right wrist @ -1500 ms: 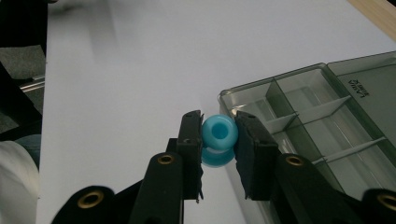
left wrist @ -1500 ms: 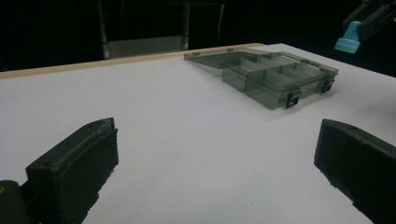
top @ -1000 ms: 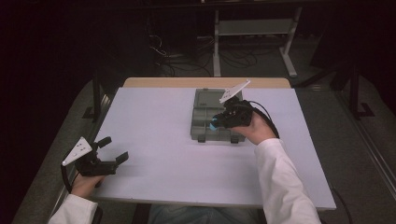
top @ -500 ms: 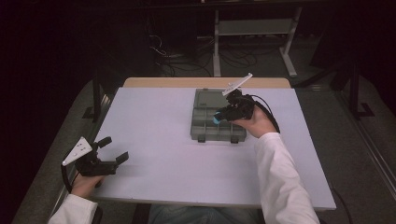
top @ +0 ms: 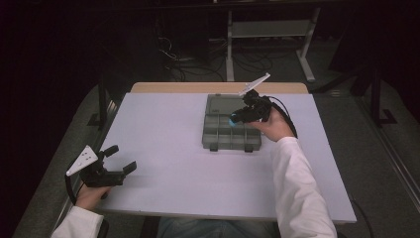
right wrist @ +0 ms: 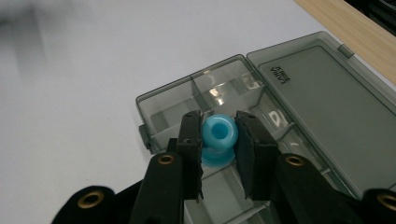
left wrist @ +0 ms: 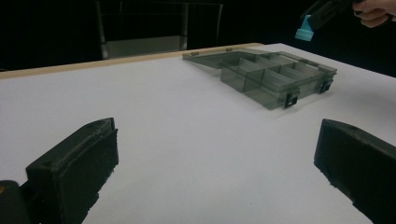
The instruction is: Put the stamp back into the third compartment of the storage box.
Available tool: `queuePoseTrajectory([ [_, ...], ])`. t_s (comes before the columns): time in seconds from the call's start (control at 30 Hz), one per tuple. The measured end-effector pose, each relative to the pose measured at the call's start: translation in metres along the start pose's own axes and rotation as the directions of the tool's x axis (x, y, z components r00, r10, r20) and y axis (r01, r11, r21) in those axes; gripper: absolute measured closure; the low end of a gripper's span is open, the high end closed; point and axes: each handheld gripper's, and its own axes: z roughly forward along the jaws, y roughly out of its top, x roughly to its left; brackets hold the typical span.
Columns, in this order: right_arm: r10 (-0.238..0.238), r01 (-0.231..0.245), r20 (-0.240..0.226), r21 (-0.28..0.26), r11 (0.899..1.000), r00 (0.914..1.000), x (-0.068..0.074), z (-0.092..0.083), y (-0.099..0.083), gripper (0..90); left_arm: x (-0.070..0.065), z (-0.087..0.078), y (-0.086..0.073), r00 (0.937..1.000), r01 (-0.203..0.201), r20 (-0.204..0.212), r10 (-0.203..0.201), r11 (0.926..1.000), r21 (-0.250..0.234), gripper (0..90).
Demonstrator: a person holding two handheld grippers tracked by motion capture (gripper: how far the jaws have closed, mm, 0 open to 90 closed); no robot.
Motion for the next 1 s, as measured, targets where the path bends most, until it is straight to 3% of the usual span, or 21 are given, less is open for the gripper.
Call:
queuePoseTrajectory([
  [0.03, 0.027, -0.027, -0.007, -0.004, 1.0, 0.9996, 0.0, 0.001, 0.0, 71.2, 0.0, 0.0, 0.0, 1.0, -0.003, 0.0, 0.003, 1.0, 0.003, 0.0],
  [0.77, 0.118, -0.119, 0.035, 0.022, 0.993, 0.9924, -0.035, 0.025, -0.013, 71.2, 0.0, 0.001, 0.0, 1.0, -0.006, 0.001, 0.006, 0.9999, 0.01, 0.0],
  [1.0, 0.132, -0.135, 0.067, 0.038, 0.99, 0.989, -0.043, 0.035, -0.018, 71.3, 0.0, 0.0, 0.0, 1.0, -0.004, 0.002, 0.004, 1.0, 0.005, 0.0],
])
